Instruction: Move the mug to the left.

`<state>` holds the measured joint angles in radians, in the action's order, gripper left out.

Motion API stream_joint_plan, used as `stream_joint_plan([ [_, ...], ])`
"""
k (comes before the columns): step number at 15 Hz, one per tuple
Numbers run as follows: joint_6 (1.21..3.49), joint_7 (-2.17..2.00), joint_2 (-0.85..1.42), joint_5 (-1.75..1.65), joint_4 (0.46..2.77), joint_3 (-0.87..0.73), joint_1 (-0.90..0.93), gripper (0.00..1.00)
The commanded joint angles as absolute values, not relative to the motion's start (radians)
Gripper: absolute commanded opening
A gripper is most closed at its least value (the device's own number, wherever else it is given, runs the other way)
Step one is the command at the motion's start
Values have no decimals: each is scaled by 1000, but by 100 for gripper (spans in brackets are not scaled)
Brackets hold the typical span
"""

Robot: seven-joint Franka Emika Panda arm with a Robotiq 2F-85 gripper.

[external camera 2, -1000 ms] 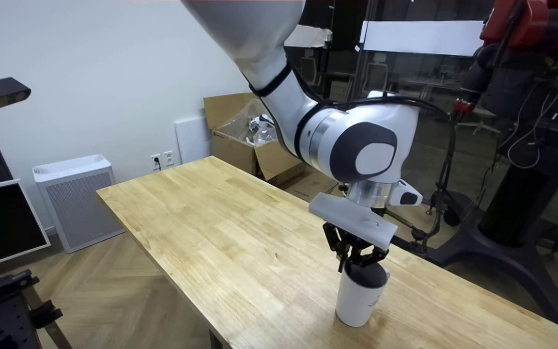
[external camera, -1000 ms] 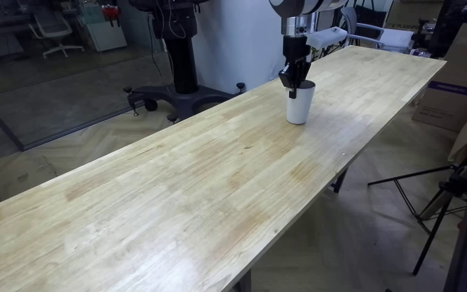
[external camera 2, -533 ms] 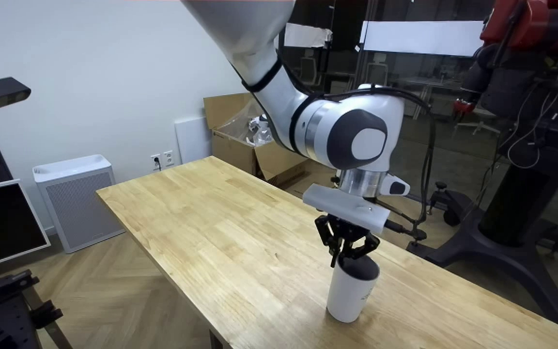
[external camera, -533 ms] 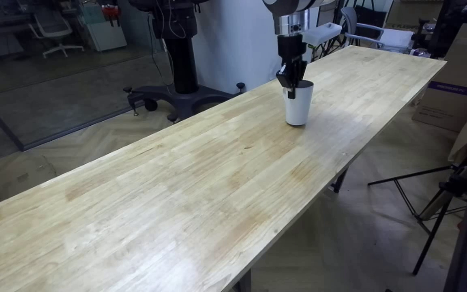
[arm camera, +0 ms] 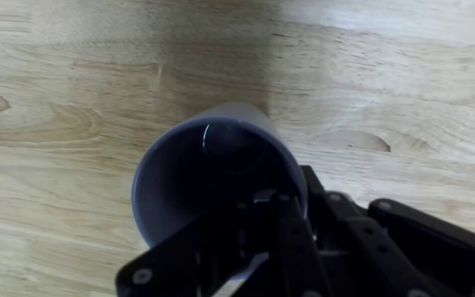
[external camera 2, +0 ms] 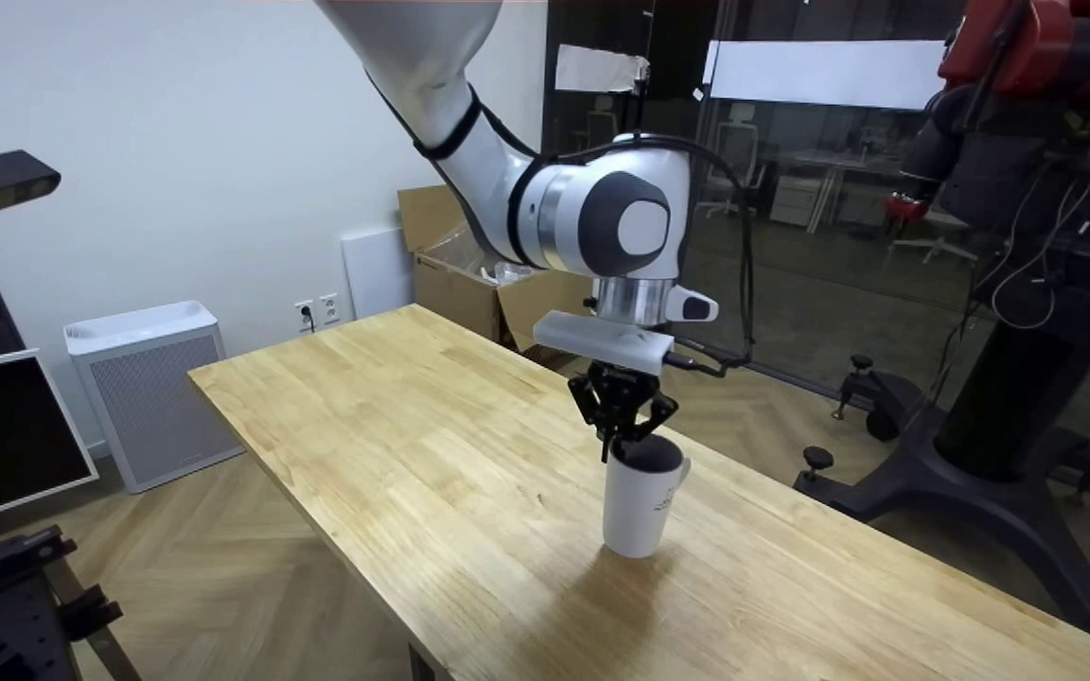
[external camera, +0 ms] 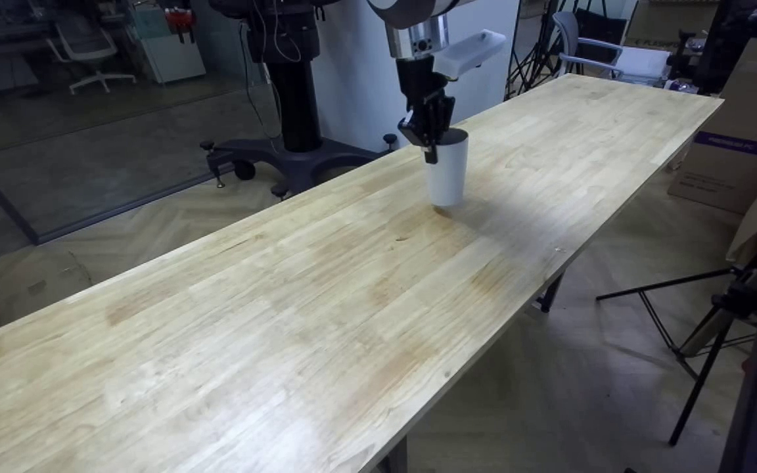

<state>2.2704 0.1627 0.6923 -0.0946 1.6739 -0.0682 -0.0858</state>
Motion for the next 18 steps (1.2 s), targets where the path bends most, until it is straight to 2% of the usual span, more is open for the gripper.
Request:
stream_joint_plan([
  [1, 2277, 78, 673, -65, 1664, -46, -57, 2],
  [18, 2267, -43, 721, -44, 1627, -52, -10, 2],
])
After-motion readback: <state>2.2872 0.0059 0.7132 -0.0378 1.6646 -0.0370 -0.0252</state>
